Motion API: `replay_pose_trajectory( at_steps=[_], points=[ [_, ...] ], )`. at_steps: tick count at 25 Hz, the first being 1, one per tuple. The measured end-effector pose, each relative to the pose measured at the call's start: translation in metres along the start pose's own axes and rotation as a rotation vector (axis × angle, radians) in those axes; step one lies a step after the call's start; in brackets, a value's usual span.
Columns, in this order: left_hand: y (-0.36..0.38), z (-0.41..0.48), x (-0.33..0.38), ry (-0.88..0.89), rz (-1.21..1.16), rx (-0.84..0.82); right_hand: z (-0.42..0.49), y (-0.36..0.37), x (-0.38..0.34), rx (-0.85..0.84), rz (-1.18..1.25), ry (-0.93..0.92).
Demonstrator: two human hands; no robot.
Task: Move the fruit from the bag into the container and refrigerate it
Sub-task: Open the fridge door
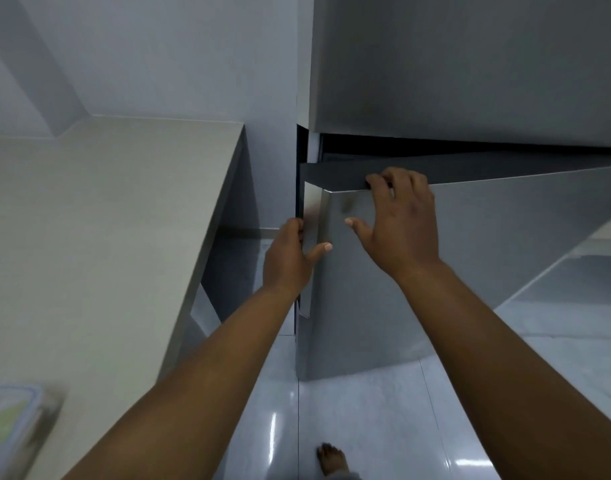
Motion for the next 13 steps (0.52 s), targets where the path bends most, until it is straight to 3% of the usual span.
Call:
replay_pose_trajectory(
  at_steps=[4,9,13],
  points=[
    [0.001,-0.081,0.009,0.092,-0.072,-0.053,-0.053,-0.047,-0.016,-0.043,-0.028,0.116],
    [0.004,-0.176,0.026,0.255,-0.209,-0.321,-0.127,-0.107,-0.029,-0.06,0.004,0.254],
    [0.004,-0.22,0.048,0.511,-0.182,-0.511,-0.182,-0.141,-0.028,-0.028,-0.001,0.373]
  ],
)
Point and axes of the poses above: each hand's wrist, its own z-axis towards the middle knuckle, its own y-axis out of the palm, x = y × z, the point moved 1 cm from there along z, towards the middle knuckle
